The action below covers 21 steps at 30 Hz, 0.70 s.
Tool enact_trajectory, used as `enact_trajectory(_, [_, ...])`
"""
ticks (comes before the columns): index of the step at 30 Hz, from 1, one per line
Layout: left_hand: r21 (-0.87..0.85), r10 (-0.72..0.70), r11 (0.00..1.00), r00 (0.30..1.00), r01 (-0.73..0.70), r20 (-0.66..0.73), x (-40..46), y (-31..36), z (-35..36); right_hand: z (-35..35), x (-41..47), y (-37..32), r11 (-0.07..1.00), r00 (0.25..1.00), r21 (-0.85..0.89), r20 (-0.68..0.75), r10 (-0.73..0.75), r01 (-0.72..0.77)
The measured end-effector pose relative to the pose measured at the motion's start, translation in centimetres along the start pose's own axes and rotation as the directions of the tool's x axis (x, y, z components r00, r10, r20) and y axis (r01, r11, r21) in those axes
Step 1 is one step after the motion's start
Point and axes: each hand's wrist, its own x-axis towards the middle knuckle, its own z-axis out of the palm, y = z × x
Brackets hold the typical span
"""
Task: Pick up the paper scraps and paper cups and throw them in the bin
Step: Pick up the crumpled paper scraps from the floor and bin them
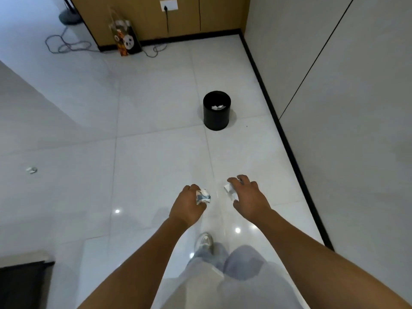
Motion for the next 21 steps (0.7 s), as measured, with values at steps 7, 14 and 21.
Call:
enact_trajectory(7, [0.052, 0.054, 0.997, 0.997, -0.057, 0.051, 14.3, 4.4, -3.8, -6.4, 11.1, 1.9, 0.995, 0.996, 0.046, 0.004, 0.085, -0.085])
enact_trajectory(14, [0.020, 0.012, 1.000, 0.999, -0.012, 0.033, 30.4, 11.7, -5.3, -15.7, 26.0, 6.6, 0.997, 0.997, 0.003, 0.010, 0.082, -0.082])
enact_trajectory(21, [-0.038, -0.098, 0.994, 0.995, 0.098, -0.016, 42.4, 17.0, -8.3, -25.0, 39.0, 8.7, 0.998, 0.997, -0.046, 0.068, 0.034, -0.030])
